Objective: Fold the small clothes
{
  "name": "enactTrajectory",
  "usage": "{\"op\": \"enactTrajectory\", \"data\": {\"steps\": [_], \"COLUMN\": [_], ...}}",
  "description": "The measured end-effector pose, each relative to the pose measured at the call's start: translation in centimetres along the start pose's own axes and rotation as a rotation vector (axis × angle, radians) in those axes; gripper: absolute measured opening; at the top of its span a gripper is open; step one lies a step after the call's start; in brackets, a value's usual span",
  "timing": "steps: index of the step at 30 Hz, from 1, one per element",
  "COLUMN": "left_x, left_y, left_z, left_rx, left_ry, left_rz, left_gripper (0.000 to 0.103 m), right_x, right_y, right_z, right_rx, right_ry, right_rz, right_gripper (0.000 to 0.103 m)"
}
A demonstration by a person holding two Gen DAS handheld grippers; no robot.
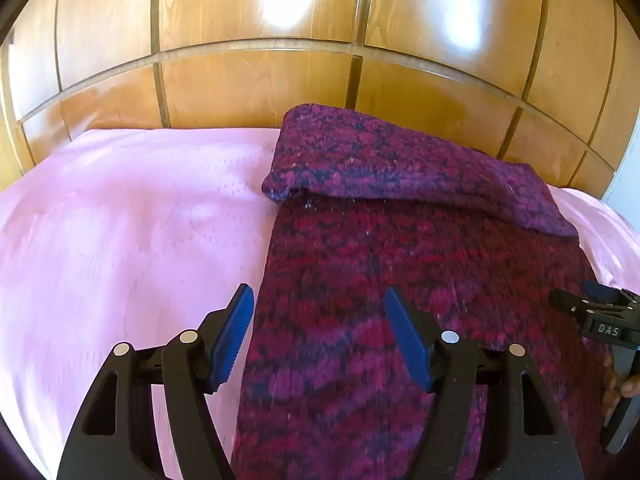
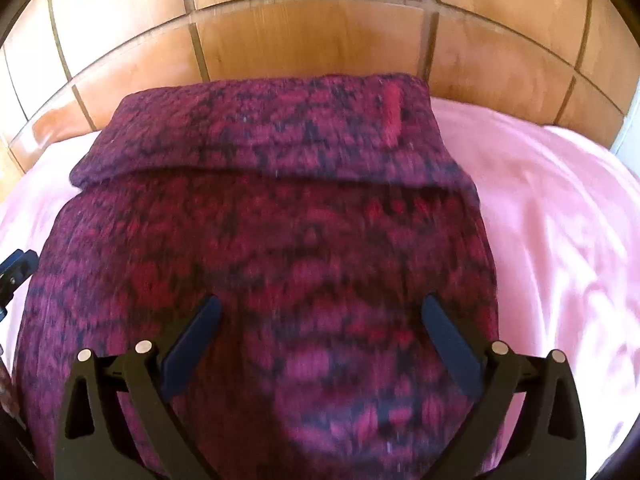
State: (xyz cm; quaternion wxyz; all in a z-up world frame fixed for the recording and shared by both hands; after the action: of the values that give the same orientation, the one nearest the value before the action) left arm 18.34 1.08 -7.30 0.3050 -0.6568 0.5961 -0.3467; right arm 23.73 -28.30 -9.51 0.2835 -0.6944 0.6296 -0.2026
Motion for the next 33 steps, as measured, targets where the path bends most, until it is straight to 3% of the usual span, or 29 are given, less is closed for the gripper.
{"op": "enactTrajectory", "data": {"steps": [4,8,11,15,19,22,24,28,30,32,33], "left_x": [-0.1,0.1,0.3,0.8,0.8,0.9,0.5,-0.2,-0.7,-1.1,-1.2], "left_y": [-0.2,-1.9,-4.0,-6.0,-7.0,-6.0,-4.2,-4.0,-3.8,-3.2,-2.8], "left_z": [-0.6,0.0,1.4,4.2,7.3,10.4,12.2,11.3,9.9,8.2,7.6], "left_rx": [0.022,0.058,0.075,0.058,0.021,-0.077,-0.153,-0.138,-0.120,-0.106,-0.105], "left_ry": [0.005,0.010,0.011,0.004,-0.033,-0.054,-0.066,-0.055,-0.056,-0.050,-0.043], "left_rz": [0.000,0.021,0.012,0.003,0.004,0.027,0.018,-0.041,-0.063,-0.065,-0.066], "left_gripper": [0.067,0.067,0.067,0.067,0.067,0.067,0.069,0.069,0.069,0.069,0.069], "right_x": [0.8,1.4,1.2,0.3,-0.1,0.1,-0.5,-0.7,-0.2,-0.1,0.0], "right_y": [0.5,-0.7,-3.2,-7.0,-9.3,-8.6,-7.8,-7.1,-7.0,-6.8,-6.5], "right_z": [-1.4,-2.2,-2.0,-0.4,2.9,5.5,5.8,5.4,4.9,3.5,3.0], "right_rx": [0.027,0.081,0.126,0.166,0.136,0.074,0.102,0.110,0.098,0.105,0.113], "right_ry": [-0.026,-0.036,-0.030,-0.017,0.040,0.067,0.103,0.121,0.103,0.092,0.091], "right_rz": [0.061,0.124,0.135,0.111,0.063,0.024,-0.043,-0.063,-0.044,-0.052,-0.059], "right_gripper": [0.098,0.073,0.066,0.065,0.064,0.066,0.067,0.068,0.076,0.089,0.089]}}
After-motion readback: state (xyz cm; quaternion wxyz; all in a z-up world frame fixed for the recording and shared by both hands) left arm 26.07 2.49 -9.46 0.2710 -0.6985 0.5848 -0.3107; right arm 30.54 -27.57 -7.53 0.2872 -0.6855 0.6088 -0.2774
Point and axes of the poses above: each gripper's, at about its wrist camera, not at the fingertips, and z roughly the way its jaws point, x to its right, y to its underside, the point moved 4 cm from there along z, roughly the way its jaws point, and after that the axes turned 10 degrees about x, right-handed, at the moved point
